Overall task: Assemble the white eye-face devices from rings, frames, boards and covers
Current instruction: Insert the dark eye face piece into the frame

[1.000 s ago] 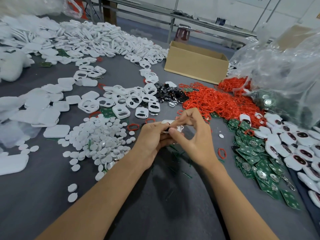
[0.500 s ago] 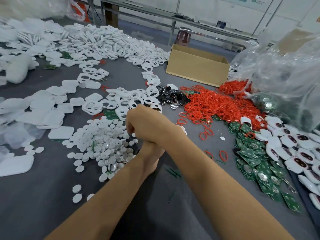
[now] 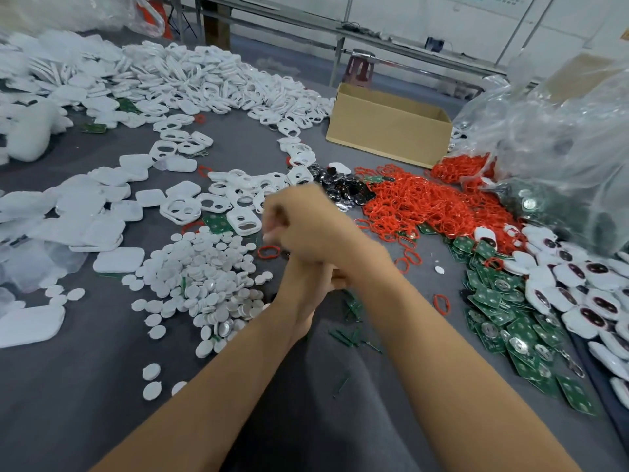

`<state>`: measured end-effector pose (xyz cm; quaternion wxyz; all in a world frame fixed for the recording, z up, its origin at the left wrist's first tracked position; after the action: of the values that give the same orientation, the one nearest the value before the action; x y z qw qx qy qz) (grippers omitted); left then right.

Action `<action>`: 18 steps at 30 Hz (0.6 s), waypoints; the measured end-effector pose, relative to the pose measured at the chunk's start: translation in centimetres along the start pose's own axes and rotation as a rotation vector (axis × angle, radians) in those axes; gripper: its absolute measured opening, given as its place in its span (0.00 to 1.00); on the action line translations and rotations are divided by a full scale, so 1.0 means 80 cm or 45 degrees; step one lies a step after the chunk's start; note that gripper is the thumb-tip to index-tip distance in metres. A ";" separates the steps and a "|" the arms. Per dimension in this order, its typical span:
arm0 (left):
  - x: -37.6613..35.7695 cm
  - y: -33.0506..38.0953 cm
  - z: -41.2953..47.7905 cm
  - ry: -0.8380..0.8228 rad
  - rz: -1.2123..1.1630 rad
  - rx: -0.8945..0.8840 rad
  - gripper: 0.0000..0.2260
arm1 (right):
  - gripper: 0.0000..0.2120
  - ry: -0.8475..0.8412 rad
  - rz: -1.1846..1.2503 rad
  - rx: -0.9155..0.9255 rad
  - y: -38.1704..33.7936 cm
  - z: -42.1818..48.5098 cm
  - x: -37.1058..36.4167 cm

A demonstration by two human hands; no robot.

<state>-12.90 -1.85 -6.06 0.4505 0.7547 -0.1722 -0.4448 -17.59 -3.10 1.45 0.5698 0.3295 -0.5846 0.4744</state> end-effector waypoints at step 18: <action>-0.004 -0.006 0.010 0.095 -0.002 -0.191 0.13 | 0.09 0.425 0.834 -0.713 0.105 -0.093 -0.013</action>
<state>-13.79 -1.77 -6.45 0.5115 0.7351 -0.1208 -0.4283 -22.57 6.43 -1.81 0.5434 -0.1202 -0.6637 0.4998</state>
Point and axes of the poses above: each hand's wrist, its own z-axis towards the middle knuckle, its own x-axis out of the back of the hand, y = z × x, the point moved 3 cm from there along z, towards the middle knuckle, and after that the axes turned 11 degrees about -z, right-handed, at the moved point
